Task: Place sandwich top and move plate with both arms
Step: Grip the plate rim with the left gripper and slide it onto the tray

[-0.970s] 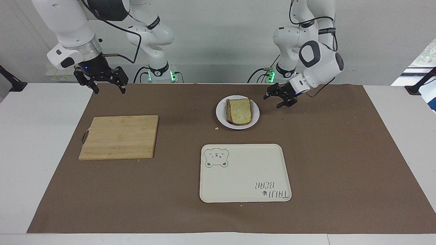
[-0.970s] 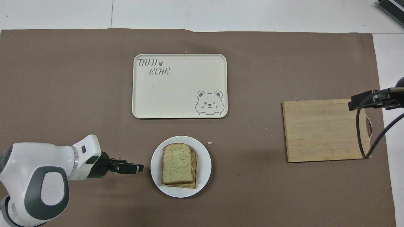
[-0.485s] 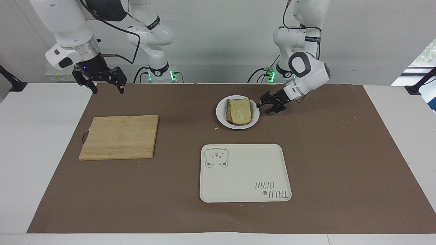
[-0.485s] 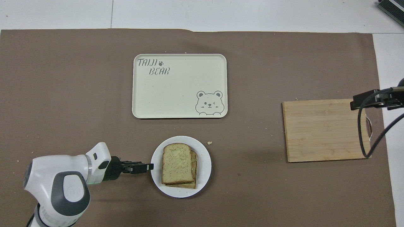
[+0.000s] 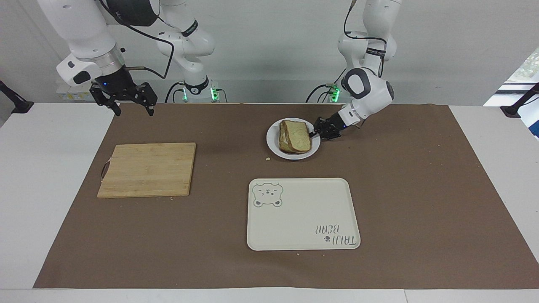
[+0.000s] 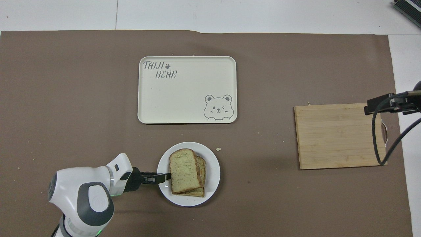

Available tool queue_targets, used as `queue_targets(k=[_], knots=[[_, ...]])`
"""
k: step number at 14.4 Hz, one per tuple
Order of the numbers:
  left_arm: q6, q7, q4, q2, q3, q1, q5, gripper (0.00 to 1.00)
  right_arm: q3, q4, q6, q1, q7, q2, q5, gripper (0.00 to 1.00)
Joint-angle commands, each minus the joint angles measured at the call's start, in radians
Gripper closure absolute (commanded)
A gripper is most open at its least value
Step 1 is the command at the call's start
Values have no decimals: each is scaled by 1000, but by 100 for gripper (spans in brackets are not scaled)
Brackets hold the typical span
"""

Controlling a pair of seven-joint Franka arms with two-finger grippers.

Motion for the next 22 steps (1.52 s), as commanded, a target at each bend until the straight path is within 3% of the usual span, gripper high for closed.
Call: queue_targets(k=[1,7,10,13,16,22], knots=[[14,22,-25,-23,15,-30,-25,100,10,6,-9,-11,-13,3,-8,0],[-7,11,-18,-23,20,-8,-25,100,10,6,-9,-12,-13,3,-9,0],[-166,36,10,-23,20,117,-25,100,8,6,-9,-12,-13,3,-8,0],[-341,47,105,3,20,280,-28,100,10,6,-9,-12,-13,3,-9,0],[-466,51,258,93,20,400,-45,100,10,6,-9,-12,-13,3,-8,0],[-399,-10,482,230,18,415,-141,100,8,6,-9,-12,-13,3,-8,0]])
